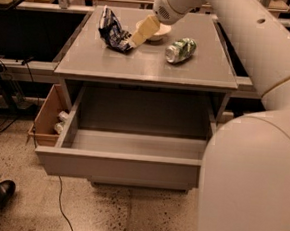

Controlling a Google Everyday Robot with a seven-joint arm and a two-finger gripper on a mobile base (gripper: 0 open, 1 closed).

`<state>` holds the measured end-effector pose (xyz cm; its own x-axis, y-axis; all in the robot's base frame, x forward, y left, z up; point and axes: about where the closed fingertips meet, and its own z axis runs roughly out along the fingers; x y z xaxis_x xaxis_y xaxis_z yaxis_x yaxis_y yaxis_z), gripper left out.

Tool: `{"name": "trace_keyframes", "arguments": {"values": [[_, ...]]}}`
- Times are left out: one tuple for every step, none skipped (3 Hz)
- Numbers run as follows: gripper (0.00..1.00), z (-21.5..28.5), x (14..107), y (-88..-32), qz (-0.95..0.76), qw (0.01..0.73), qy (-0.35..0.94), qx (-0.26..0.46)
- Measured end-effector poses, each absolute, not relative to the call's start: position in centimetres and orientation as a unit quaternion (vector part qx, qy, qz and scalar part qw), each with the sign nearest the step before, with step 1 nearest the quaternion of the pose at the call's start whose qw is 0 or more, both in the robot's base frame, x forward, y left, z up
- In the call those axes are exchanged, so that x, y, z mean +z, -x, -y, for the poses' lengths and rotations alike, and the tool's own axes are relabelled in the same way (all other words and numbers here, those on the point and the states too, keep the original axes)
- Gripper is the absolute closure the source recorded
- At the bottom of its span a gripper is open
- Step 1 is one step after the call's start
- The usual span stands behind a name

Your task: Place blue chip bag into top drawer

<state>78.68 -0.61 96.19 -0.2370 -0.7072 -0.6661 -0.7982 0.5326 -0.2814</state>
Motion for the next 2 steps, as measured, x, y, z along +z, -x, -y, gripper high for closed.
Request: {"name": "trace_keyframes", "arguments": {"values": [[0.00,-1.53,96.13,-81.31,-0.797,0.422,0.427,0.073],[0.00,-1.87,96.32,-81.80,-0.800,0.431,0.411,0.079]]}}
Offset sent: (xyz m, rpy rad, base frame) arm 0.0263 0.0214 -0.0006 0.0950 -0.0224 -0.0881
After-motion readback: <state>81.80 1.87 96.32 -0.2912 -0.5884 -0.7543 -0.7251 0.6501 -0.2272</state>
